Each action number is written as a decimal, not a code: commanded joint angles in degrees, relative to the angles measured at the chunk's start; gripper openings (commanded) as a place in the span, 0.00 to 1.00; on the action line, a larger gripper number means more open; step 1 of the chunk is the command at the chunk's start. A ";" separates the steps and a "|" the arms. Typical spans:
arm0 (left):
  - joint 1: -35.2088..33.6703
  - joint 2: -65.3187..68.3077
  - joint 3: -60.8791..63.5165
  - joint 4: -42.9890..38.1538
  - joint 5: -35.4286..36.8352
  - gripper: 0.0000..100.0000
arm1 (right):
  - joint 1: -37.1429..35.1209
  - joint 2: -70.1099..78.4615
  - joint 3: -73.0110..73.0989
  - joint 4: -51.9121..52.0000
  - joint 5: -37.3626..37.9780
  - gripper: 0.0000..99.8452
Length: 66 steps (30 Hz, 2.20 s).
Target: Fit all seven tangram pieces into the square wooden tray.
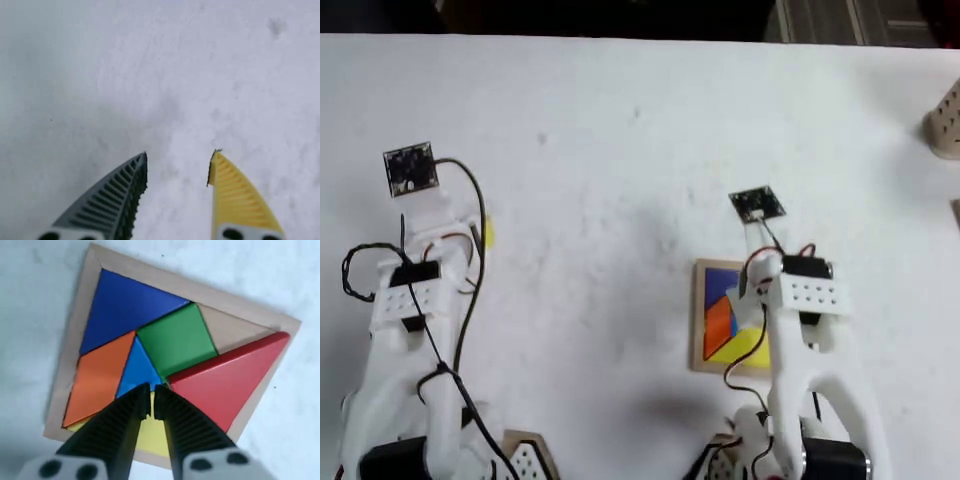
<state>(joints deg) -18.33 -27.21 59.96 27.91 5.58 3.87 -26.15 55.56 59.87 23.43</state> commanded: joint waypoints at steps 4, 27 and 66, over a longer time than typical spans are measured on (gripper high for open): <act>0.31 -0.04 -3.16 0.00 0.35 0.23 | 8.48 -2.15 2.81 -2.42 6.68 0.02; 3.91 -14.29 6.07 1.23 0.35 0.02 | 13.23 -29.93 3.87 14.73 9.67 0.02; 2.77 -76.97 27.78 38.33 -13.36 0.02 | 11.21 -74.77 27.52 6.73 -8.53 0.02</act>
<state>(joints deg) -15.34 -103.87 90.29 68.18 -7.69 13.71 -101.67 88.00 64.35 14.02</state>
